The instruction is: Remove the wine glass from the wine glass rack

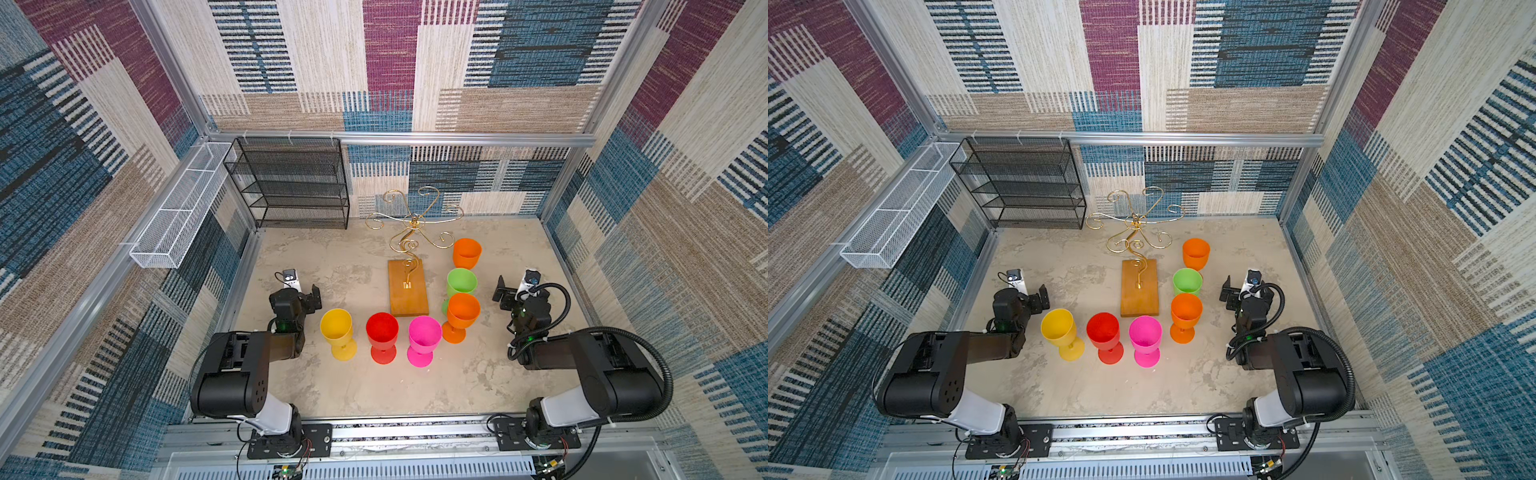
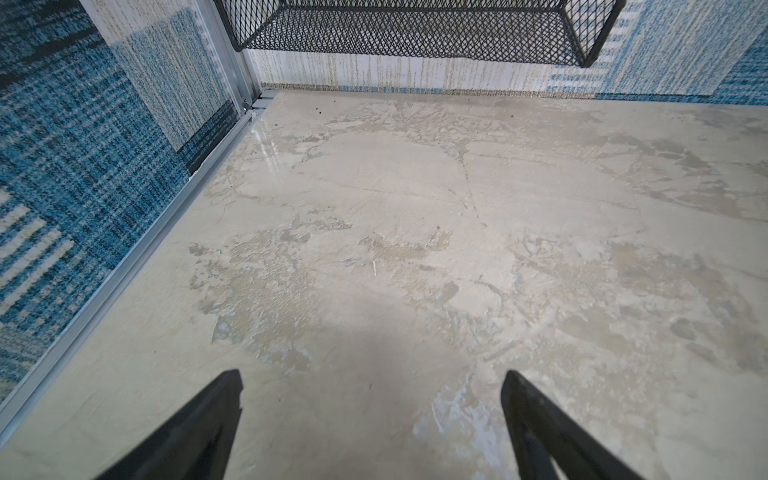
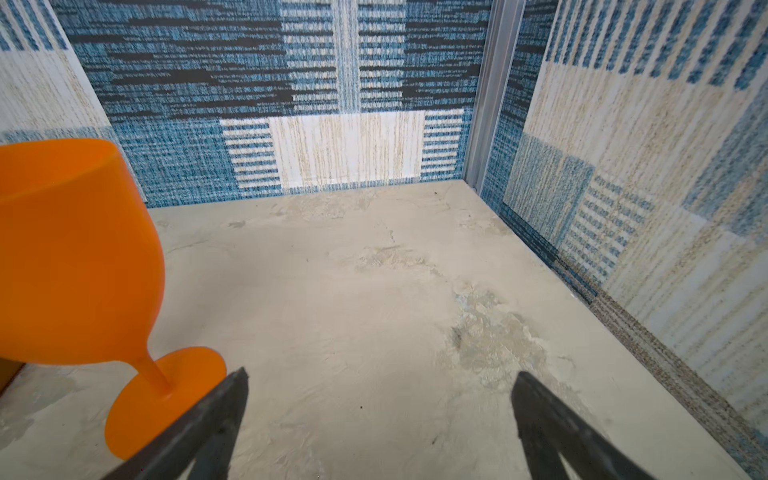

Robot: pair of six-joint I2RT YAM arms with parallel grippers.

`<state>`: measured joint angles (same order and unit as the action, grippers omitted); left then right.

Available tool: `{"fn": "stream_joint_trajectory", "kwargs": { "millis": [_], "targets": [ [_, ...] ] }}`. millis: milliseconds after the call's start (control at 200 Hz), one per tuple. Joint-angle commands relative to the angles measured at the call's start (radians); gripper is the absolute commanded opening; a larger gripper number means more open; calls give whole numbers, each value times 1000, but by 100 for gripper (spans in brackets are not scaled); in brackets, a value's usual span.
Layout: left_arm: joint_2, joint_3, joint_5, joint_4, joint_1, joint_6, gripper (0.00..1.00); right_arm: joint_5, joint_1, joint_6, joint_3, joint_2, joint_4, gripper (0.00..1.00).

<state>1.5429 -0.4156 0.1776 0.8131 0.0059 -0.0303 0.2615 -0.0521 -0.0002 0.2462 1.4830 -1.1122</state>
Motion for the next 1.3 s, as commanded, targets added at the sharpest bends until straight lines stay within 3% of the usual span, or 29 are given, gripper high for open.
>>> {"fn": "stream_joint_trajectory", "kwargs": {
  "millis": [0,105,170,205,255,300,766,896,1292],
  "targets": [
    [-1,0,-8,26,0,4,99,-38,1,-3,6,16,-79,100],
    [-2,1,-8,27,-1,4,99,-92,23,5,20,19,-49,100],
    [-2,1,-7,27,0,4,99,-174,45,0,-24,42,-139,100],
    [-3,1,-8,26,0,4,99,-162,46,2,-58,76,-259,100],
    [-1,1,-8,27,0,4,99,-163,46,6,-40,43,-160,100],
    [-4,1,-8,26,0,4,99,-154,46,3,-57,64,-232,100],
    [0,1,-9,28,0,4,99,-130,45,12,-59,48,-209,100],
    [0,0,-15,26,0,6,99,-291,45,-52,-45,48,-184,100],
    [-1,1,-15,28,0,6,99,-245,45,-32,-43,52,-186,100]
  ]
}}
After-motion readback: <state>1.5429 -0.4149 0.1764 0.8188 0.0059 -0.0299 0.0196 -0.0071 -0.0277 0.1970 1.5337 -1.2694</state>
